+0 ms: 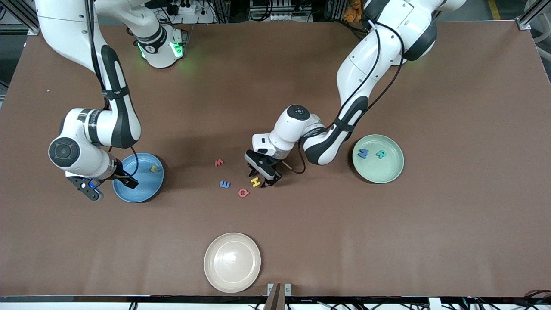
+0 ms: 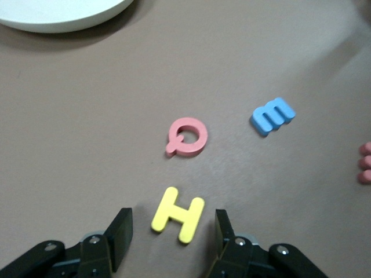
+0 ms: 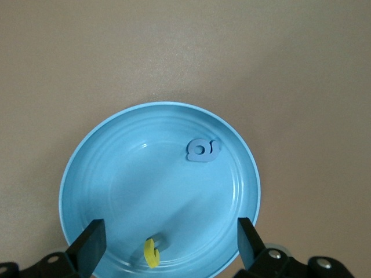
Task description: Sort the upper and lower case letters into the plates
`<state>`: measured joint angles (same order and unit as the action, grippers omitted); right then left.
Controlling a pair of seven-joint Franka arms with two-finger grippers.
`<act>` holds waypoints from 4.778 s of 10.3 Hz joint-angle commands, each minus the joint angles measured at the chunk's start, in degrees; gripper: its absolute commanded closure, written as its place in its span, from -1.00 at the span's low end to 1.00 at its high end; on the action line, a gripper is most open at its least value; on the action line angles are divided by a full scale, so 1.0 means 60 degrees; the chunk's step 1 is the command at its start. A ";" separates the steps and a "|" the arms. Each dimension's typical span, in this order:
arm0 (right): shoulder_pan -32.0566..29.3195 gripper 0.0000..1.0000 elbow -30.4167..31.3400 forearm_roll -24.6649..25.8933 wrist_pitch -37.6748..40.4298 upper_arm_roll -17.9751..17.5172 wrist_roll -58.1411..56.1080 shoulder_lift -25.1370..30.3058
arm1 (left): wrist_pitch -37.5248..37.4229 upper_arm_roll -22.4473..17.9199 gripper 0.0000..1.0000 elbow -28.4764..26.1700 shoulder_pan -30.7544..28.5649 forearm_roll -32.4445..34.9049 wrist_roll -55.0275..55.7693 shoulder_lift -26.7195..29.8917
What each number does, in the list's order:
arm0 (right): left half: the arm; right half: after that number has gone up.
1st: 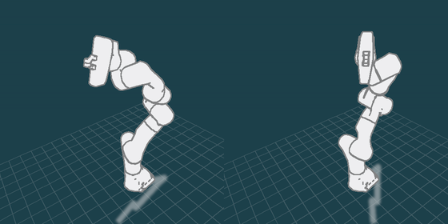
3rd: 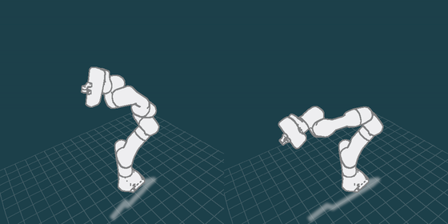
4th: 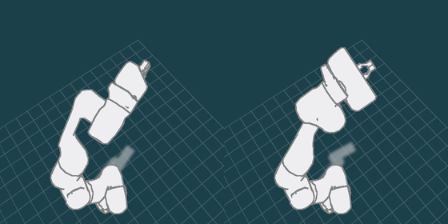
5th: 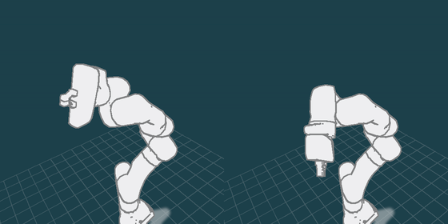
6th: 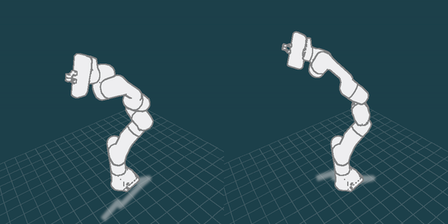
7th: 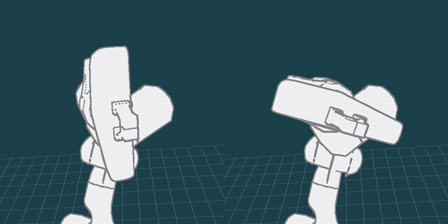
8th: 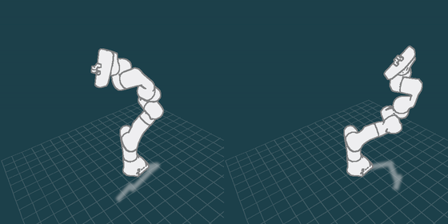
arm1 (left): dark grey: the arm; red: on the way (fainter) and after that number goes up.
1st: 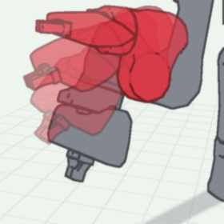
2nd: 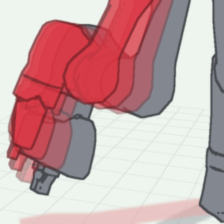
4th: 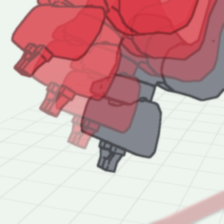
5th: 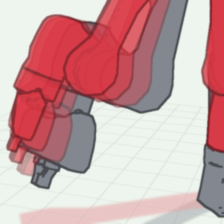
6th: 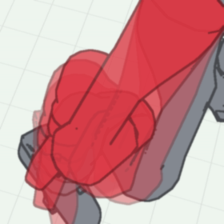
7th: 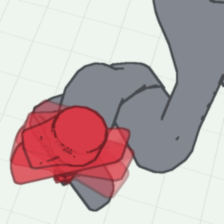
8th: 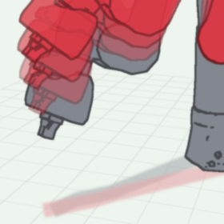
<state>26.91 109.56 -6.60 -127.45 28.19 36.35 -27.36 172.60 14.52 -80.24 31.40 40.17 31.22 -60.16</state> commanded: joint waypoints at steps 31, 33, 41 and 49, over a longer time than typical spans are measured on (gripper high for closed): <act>0.3600 -1.00 0.0241 -0.2165 -0.1742 -0.0230 0.5351 -0.0772 | -0.7157 0.5451 1.00 -0.2043 -0.5747 0.0058 -0.3440 0.2113; 0.3615 -1.00 0.0343 -0.2984 -0.1932 -0.0581 0.5368 -0.0787 | -0.8020 0.7676 1.00 -0.3728 -0.8764 0.0189 -0.3927 0.2321; 0.4200 -1.00 0.1150 -0.3720 -0.2709 -0.0729 0.5368 -0.0787 | -0.8233 0.9885 1.00 -0.7660 -1.4226 0.2533 -0.4236 0.2160; 0.4479 -1.00 0.1135 -0.4012 -0.3016 -0.0729 0.5382 -0.1095 | -0.8230 0.9767 -0.84 -0.7108 -1.3529 0.1966 -0.3900 0.1985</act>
<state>52.41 115.46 -28.64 -144.06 23.39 68.23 -33.94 123.48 72.66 -124.72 -52.49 53.43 6.36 -47.94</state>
